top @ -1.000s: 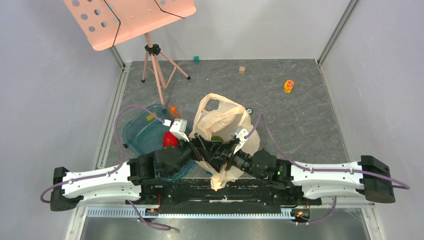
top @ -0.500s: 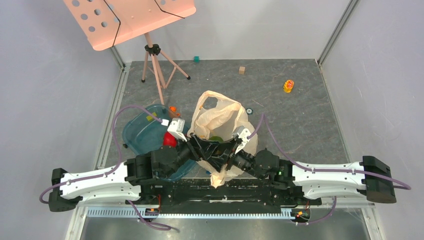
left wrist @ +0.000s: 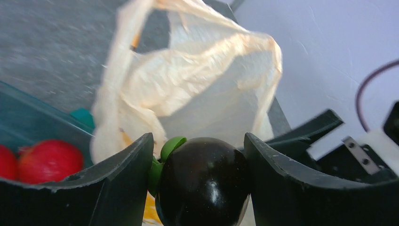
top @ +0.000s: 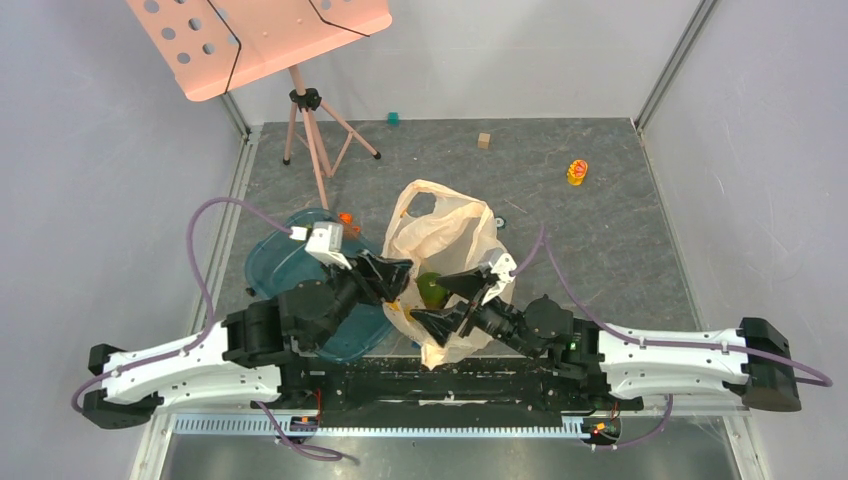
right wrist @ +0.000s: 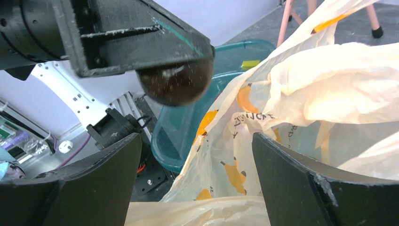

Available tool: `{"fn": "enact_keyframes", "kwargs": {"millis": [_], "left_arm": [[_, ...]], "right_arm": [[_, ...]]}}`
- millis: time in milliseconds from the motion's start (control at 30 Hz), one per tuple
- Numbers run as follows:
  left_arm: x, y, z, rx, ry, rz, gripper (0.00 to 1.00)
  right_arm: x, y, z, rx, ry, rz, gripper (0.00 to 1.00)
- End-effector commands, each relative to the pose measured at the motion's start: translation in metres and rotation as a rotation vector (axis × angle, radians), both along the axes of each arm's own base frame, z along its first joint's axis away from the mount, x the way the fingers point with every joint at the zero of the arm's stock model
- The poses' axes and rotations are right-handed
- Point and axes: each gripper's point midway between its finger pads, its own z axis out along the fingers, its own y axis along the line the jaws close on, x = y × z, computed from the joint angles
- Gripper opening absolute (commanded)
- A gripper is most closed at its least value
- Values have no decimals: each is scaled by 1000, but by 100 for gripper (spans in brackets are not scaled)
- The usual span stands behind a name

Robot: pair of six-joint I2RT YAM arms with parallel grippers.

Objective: Take the fake fruits out of the plastic bag
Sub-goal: Take out the fake fruit from the plastic bag, then place the fake fruit in the bin.

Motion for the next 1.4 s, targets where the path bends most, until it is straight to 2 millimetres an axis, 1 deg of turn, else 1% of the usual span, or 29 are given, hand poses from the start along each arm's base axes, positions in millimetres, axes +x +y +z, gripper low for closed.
{"fn": "enact_keyframes", "kwargs": {"millis": [0, 67, 167, 267, 333, 367, 433, 500, 600, 700, 867, 967, 1100, 1167, 1267, 1367], "left_arm": [[26, 59, 21, 101, -101, 214, 44], [38, 82, 15, 152, -101, 310, 44], [56, 110, 0, 186, -59, 415, 43], [76, 126, -21, 221, 4, 476, 43], [91, 139, -39, 252, 74, 531, 43], [97, 146, -48, 261, 110, 560, 45], [110, 161, -73, 280, 197, 616, 50], [116, 168, -101, 302, 276, 644, 50], [118, 183, -141, 348, 381, 697, 50], [121, 195, -169, 363, 447, 727, 48], [120, 204, -207, 390, 551, 758, 47], [119, 210, -223, 407, 591, 792, 51], [121, 206, -238, 412, 631, 772, 57], [121, 204, -241, 416, 644, 765, 60], [121, 204, -242, 419, 647, 762, 71], [121, 205, -241, 421, 648, 764, 84]], "right_arm": [[6, -15, 12, 30, -23, -49, 90], [7, -18, 12, 29, -26, -59, 91], [7, -18, 10, 16, -34, -57, 91], [5, -17, 7, 0, -34, -48, 91], [5, -17, 5, -6, -31, -46, 91], [5, -17, 4, -10, -31, -45, 91], [4, -18, 3, -14, -28, -43, 91], [4, -19, 1, -18, -25, -41, 91], [3, -21, 1, -26, -28, -40, 91], [3, -23, 1, -34, -29, -44, 91], [4, -24, 0, -40, -27, -51, 91], [4, -23, -1, -43, -26, -50, 91], [4, -23, -2, -47, -24, -47, 91], [4, -23, -2, -47, -23, -48, 91], [5, -25, -2, -51, -23, -54, 91], [8, -27, -2, -63, -10, -78, 92]]}}
